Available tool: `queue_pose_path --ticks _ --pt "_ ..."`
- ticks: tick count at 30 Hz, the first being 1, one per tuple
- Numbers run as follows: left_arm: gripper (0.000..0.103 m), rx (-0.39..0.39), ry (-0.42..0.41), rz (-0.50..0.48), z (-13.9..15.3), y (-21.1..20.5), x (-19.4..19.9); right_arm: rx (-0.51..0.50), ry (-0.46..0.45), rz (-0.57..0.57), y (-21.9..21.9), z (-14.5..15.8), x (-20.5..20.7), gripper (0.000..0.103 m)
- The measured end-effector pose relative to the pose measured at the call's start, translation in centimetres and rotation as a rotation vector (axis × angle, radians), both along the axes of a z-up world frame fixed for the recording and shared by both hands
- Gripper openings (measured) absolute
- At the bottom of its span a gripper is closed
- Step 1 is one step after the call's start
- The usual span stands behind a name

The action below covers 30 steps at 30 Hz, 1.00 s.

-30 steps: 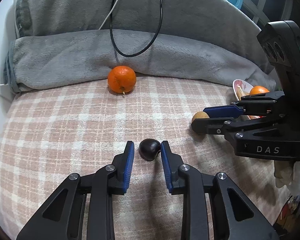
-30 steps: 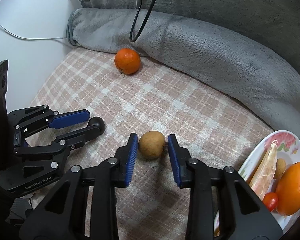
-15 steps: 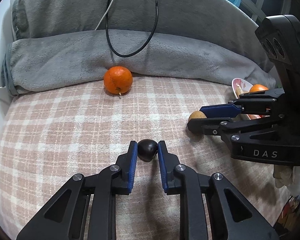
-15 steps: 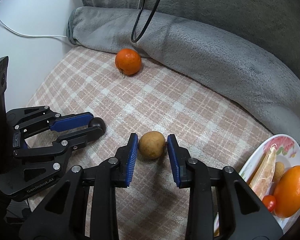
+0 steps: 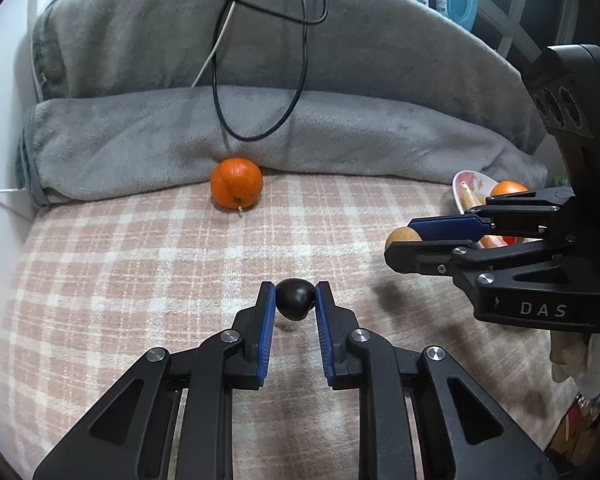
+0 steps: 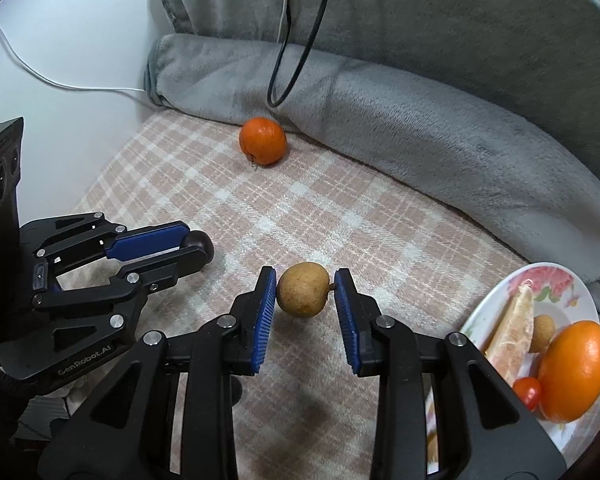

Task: Organize fruits
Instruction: 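Carry the olive and longan in both tools over the plate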

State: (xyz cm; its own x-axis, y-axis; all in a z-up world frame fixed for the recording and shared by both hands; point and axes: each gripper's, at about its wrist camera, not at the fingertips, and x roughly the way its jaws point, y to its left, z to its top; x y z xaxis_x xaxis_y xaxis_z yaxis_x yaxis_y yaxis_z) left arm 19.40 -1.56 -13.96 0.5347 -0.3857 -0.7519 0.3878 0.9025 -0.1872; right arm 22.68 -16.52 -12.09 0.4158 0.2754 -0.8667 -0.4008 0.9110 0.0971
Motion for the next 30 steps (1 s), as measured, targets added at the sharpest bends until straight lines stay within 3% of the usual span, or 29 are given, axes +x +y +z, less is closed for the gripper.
queue_pose_path --ticks 13,30 --pt "0.019 -0.039 -0.048 -0.026 3.0 -1.3 -1.5 0.065 -0.058 -0.024 -2.6 3.9 -3.8 0.032" --pt "0.019 -0.073 -0.092 -0.141 5.4 -8.4 -1.6 0.052 -0.154 -0.202 -12.9 6.6 -10.0 0.032"
